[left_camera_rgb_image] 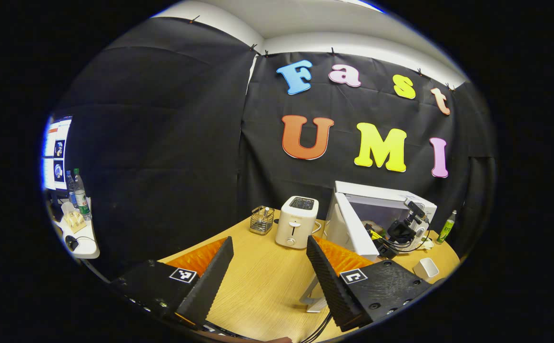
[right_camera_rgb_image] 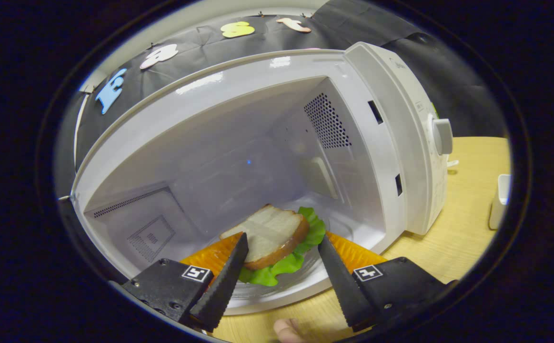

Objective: Open the microwave oven with the left hand, put the food in, and close the microwave oven.

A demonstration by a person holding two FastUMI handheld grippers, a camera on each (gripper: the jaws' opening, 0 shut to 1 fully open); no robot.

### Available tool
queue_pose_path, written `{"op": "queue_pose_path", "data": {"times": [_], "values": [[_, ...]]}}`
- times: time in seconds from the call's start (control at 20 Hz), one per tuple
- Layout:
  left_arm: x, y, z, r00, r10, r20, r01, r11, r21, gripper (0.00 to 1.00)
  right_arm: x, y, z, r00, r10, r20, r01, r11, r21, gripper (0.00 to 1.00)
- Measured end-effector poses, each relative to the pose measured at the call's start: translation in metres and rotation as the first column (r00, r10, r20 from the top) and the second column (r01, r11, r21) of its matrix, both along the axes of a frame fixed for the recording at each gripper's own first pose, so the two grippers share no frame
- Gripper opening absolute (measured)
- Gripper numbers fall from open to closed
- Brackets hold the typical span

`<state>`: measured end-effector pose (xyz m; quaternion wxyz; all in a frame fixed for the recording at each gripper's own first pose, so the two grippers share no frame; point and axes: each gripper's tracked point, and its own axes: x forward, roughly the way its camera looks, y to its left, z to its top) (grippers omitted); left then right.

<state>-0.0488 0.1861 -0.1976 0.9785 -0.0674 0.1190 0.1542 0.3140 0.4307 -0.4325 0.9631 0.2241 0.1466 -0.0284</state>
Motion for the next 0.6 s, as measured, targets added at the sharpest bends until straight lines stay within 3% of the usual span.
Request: {"op": "queue_pose_path", "data": {"times": [0.1,0.15,0.3,0.55,0.6], "values": [[-0.003,0.001,-0.001,1.000,-0.001,-0.006,0.001,1.000,0.016,0.80,-0.006,0.001,0.006,1.000,0.012,0.017,-0.012,0.999,0.031,0.95],[-0.002,0.004,-0.001,1.000,0.002,-0.004,-0.001,0.999,0.040,0.93,-0.008,0.002,0.009,0.999,0.025,0.022,-0.025,0.999,0.029,0.96],[-0.002,0.015,-0.012,1.000,0.012,-0.025,-0.010,0.995,0.095,0.93,-0.022,0.008,0.022,0.997,0.079,0.006,-0.079,0.997,0.004,0.96],[0.005,0.014,-0.037,0.997,-0.005,-0.075,0.014,0.993,0.119,0.93,-0.048,-0.006,0.060,0.984,0.170,0.047,-0.164,0.979,-0.121,0.95],[0.006,0.013,-0.037,0.997,-0.007,-0.071,0.017,0.992,0.128,0.93,-0.052,-0.010,0.067,0.982,0.184,0.040,-0.177,0.974,-0.140,0.89]]}}
